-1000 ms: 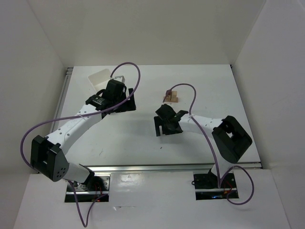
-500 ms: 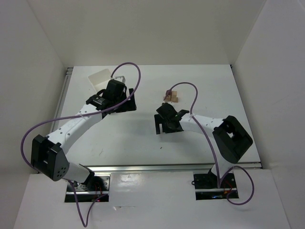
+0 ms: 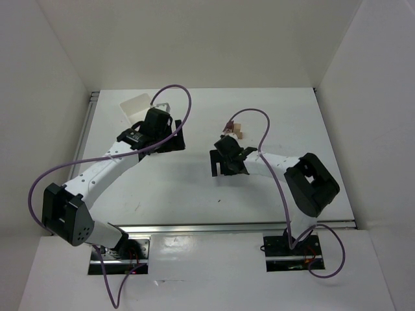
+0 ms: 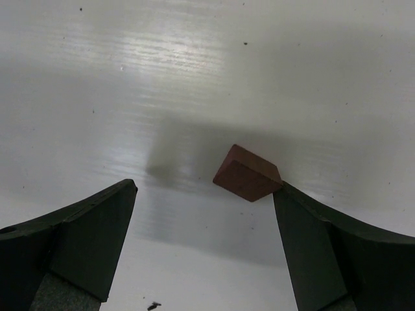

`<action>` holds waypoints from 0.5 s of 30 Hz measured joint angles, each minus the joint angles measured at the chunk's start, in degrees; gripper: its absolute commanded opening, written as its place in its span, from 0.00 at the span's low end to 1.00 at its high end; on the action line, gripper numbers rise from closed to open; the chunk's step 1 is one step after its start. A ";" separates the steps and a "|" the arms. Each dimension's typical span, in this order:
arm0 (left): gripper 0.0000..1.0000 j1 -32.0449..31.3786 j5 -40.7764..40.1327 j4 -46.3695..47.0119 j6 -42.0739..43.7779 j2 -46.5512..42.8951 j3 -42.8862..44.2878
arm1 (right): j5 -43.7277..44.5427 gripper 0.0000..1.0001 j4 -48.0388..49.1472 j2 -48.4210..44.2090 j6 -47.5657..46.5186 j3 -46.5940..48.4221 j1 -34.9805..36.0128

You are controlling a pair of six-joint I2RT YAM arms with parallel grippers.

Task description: Build the wood block tower

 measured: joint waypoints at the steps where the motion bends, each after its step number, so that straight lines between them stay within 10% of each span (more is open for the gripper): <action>1: 0.96 0.00 -0.04 0.00 0.00 0.00 0.00 | 0.37 0.93 0.04 0.42 -0.02 0.33 -0.11; 10: 0.96 0.00 -0.83 -0.02 -0.02 -0.96 0.00 | 3.63 0.59 0.02 2.49 1.49 2.97 -0.22; 15: 0.95 0.00 -0.90 -0.09 -0.02 -1.40 0.00 | 4.46 0.57 0.00 2.51 2.05 3.21 -0.22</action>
